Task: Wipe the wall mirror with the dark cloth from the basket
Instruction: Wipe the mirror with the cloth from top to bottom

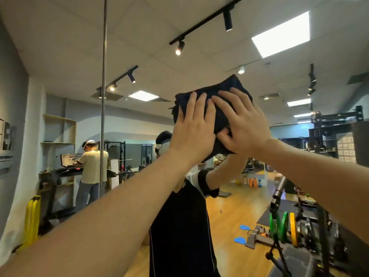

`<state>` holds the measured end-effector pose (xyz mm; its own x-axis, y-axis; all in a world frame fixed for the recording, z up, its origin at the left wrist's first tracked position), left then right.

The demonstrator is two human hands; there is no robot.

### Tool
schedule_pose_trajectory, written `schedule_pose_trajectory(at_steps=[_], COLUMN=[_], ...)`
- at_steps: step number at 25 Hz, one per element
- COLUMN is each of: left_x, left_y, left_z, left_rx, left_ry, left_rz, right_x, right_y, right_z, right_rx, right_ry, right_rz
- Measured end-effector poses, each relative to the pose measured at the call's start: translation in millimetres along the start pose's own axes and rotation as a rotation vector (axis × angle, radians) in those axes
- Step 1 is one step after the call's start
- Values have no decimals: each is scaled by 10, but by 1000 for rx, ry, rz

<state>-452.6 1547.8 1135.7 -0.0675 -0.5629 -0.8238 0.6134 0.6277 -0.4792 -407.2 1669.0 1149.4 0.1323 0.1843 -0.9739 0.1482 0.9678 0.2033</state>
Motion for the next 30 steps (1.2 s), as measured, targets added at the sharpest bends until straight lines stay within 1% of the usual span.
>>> schedule_pose_trajectory(at_steps=[4, 6, 8, 11, 13, 15, 18, 21, 25, 30], left_x=[-350, -301, -106, 392, 760, 1014, 1103, 776, -248, -1549], left_y=[-821, -1201, -1441, -1447, -1250, -901, -246, 400, 1116, 1884], left_z=[376, 517, 593, 608, 504, 339, 42, -225, -386, -505], left_rx=[-41, -68, -72, -101, -122, -132, -112, -80, 31, 35], left_ry=[22, 54, 65, 104, 110, 104, 51, 12, 33, 24], left_rz=[-13, -16, 7, 95, 149, 156, 115, 76, 125, 162], right_x=[-757, -980, -1057, -835, -515, -127, 463, 793, 591, 262], right_y=[-389, -693, -1002, -1347, -1445, -1354, -886, -181, 993, 2332], right_z=[-20, -60, -92, -160, -218, -220, -159, -64, 185, 554], right_rx=[-30, -47, -72, -105, -124, -164, -166, -114, -19, 92], right_ry=[63, 58, 53, 36, 1, -33, -79, -96, -136, -214], right_rz=[-74, -82, -54, 27, 91, 141, 175, 183, 161, 38])
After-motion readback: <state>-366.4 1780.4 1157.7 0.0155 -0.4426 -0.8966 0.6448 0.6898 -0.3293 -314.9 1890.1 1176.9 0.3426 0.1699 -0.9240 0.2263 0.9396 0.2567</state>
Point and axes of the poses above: each hand's wrist, its own x-axis away from the middle knuckle, its own z-axis out of the back of the hand, y = z × x, the point moved 6 cm from there along -x, towards the middle knuckle, and after that the axes turned 12 degrees about -z, right-handed, at the moved point
